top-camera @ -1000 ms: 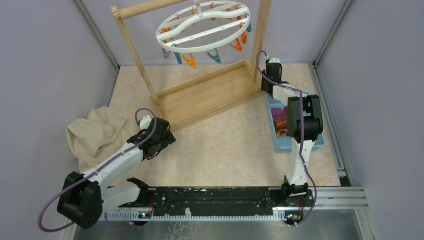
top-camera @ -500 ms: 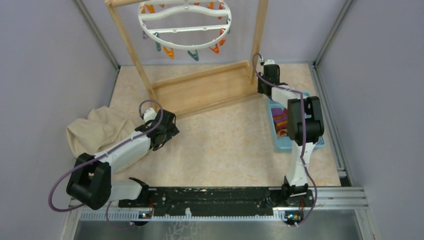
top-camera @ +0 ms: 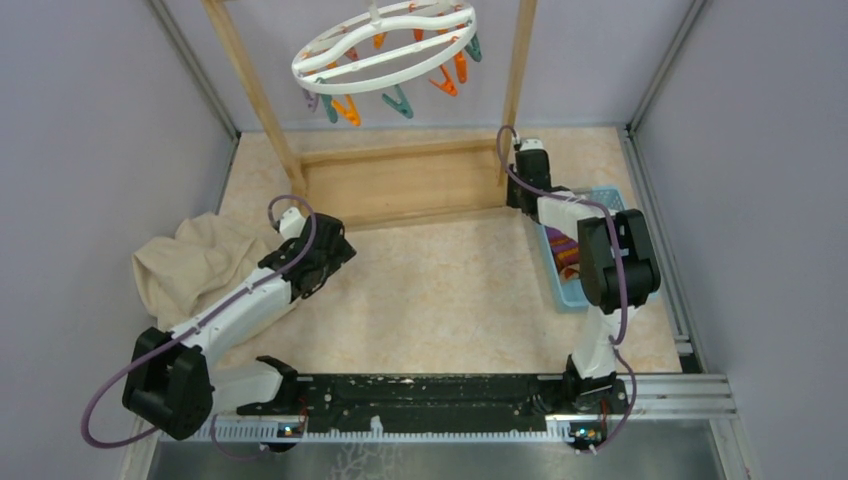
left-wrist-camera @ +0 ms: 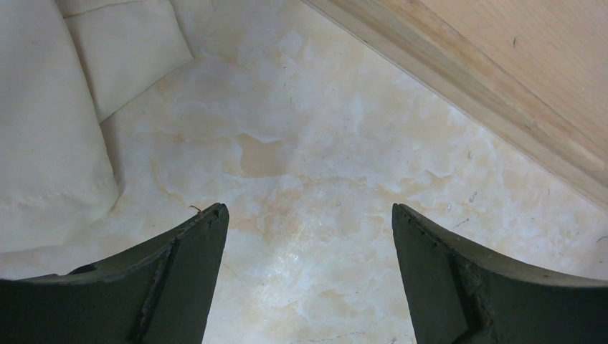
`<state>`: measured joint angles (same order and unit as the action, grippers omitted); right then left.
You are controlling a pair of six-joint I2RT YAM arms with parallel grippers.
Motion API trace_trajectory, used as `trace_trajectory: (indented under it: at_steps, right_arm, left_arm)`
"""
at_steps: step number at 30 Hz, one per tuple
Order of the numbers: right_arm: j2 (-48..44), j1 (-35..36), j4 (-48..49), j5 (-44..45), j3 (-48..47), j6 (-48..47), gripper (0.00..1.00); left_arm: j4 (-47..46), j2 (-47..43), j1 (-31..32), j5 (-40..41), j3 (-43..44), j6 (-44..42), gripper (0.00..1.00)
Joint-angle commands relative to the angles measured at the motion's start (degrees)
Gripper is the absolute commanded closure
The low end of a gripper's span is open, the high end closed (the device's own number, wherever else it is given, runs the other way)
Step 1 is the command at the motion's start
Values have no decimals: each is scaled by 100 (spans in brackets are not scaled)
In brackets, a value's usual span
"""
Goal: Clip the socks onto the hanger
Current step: Move the clothesline to the center of the board.
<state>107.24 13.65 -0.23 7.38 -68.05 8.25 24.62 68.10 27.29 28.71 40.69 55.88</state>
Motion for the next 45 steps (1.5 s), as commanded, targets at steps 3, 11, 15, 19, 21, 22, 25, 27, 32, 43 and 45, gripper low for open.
trace_trajectory:
  at_steps: [3, 11, 15, 19, 21, 22, 25, 27, 32, 43, 45]
  right_arm:
    - [-579, 257, -146, -275, 546, 265, 96]
    - [-1407, 550, -352, 203, 524, 206, 50]
    - [-1582, 982, -421, 354, 415, 26, 49]
    - [-1379, 1713, -350, 418, 239, -227, 49]
    - [-1003, 2005, -405, 385, -47, -231, 50]
    - [-802, 2130, -459, 331, -232, -178, 50]
    - [-295, 2235, -440, 58, -784, 91, 58]
    - [41, 2247, -446, -139, -1250, 268, 79]
    - [1140, 2312, -964, -385, -2599, 216, 100]
    - [1751, 2423, -1054, -292, -2528, 118, 100]
    - [1479, 2423, -916, -184, -2106, 78, 100]
  left_arm:
    - [44, -226, 32, -37, 80, -65, 11]
    - [55, -322, 38, -64, 31, -112, 8]
    - [190, -525, 38, 6, -109, -174, 5]
    - [507, -1072, 39, 190, -244, -207, 4]
    - [635, -1400, 35, 250, -301, -206, 4]
    - [673, -1545, 34, 242, -323, -226, 4]
    - [706, -1943, 37, 148, -397, -286, 6]
    - [740, -2092, 39, 91, -448, -275, 6]
    - [1032, -2180, 44, 38, -489, -121, 6]
    - [1068, -2235, 41, 89, -532, -121, 6]
    - [1021, -2149, 45, 55, -563, -122, 6]
